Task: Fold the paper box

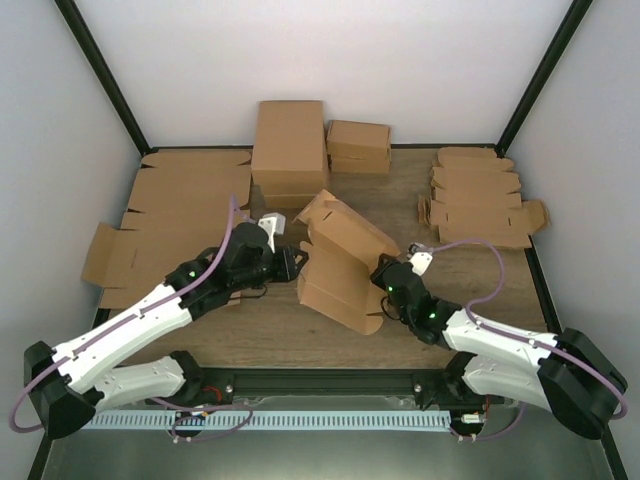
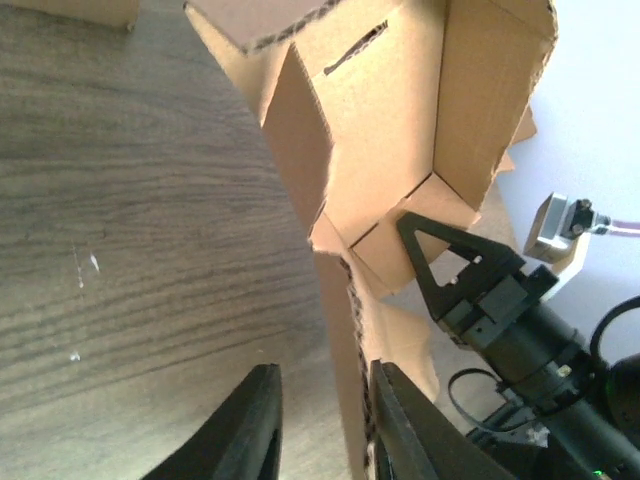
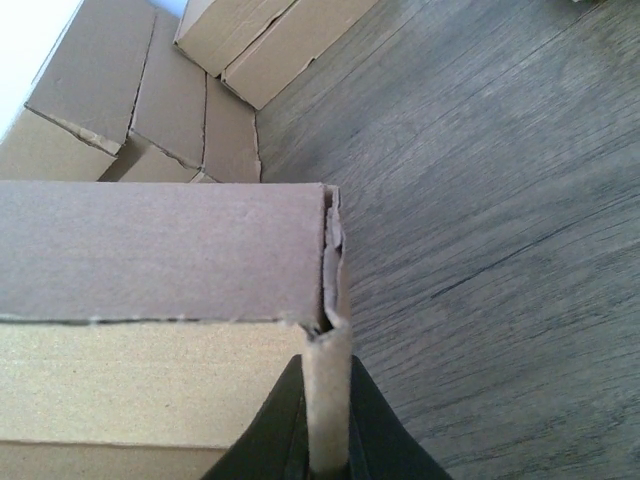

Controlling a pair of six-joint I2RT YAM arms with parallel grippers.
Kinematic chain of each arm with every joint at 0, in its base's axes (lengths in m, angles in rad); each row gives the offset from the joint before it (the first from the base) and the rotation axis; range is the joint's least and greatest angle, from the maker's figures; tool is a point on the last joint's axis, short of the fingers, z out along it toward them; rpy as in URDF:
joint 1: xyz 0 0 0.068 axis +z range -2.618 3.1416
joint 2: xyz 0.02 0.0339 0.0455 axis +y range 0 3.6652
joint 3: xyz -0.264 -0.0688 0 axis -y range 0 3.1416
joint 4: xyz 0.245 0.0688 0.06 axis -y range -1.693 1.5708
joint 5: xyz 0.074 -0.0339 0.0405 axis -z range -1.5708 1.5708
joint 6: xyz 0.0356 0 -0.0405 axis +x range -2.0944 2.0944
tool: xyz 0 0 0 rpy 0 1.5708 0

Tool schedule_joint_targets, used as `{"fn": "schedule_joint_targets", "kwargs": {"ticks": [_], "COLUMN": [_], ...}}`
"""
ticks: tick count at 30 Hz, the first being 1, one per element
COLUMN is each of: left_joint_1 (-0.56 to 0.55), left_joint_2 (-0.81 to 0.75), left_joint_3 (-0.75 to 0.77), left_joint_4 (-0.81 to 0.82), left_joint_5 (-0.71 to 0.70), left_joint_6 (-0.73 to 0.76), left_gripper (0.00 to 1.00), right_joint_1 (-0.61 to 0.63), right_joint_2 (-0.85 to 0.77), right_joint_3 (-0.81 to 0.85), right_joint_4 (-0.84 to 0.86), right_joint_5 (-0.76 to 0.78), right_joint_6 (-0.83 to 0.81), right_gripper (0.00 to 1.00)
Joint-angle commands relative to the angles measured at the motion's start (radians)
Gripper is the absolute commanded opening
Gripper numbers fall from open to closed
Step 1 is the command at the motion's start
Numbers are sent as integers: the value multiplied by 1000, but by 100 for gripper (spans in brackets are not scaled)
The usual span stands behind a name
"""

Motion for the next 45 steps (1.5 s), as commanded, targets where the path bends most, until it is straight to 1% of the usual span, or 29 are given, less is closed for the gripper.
{"fn": "schedule_joint_targets", "kwargs": {"ticks": [1,3,4,5,7,9,10,12,14,18,20,22,25,30,33,36,38,41,43,45], "left_joint_1": [7,6,6,6,6,6,7,7,6,7,7,7,7,4,0,-5,-5,-6,-5,-6], "left_joint_2": [27,37,41,43,43,46,48,62,88,145,170,193,212,229,245,238,224,210,204,203], "left_joint_3": [27,33,39,45,58,75,83,106,139,207,236,258,264,248,242,230,221,214,211,207], "left_joint_4": [46,38,32,25,5,-31,-49,-93,-152,-248,-288,-319,-340,-347,-356,-339,-317,-283,-271,-265], "left_joint_5": [-27,-47,-55,-59,-67,-82,-86,-85,-93,-67,-53,-37,-6,12,10,13,31,76,102,114], "left_joint_6": [21,38,52,64,109,145,164,217,252,303,318,330,336,345,355,355,352,347,347,347], "left_gripper": [19,5,4,4,4,4,4,4,4,4,4,4,4,4,4,4,4,11,18,29], "right_joint_1": [0,0,-1,0,0,0,0,0,0,0,0,0,-3,-24,-73,-172,-232,-264,-282,-306], "right_joint_2": [-20,-23,-25,-26,-35,-55,-66,-91,-106,-130,-140,-159,-220,-352,-385,-376,-382,-411,-415,-393], "right_joint_3": [-8,-19,-23,-29,-37,-47,-49,-50,-58,-61,-55,-47,-54,-66,-57,-33,-9,36,69,105], "right_joint_4": [26,32,35,37,34,19,1,-36,-51,-60,-86,-149,-235,-307,-353,-369,-372,-413,-433,-452], "right_joint_5": [27,20,17,11,-8,-33,-48,-96,-183,-366,-439,-456,-451,-554,-662,-829,-903,-926,-943,-969], "right_joint_6": [8,21,26,34,49,78,100,124,125,37,-42,-86,-136,-197,-216,-235,-247,-273,-294,-308], "right_gripper": [1,1,1,5,21,31,36,41,51,69,74,76,75,75,75,71,71,71,72,72]}}
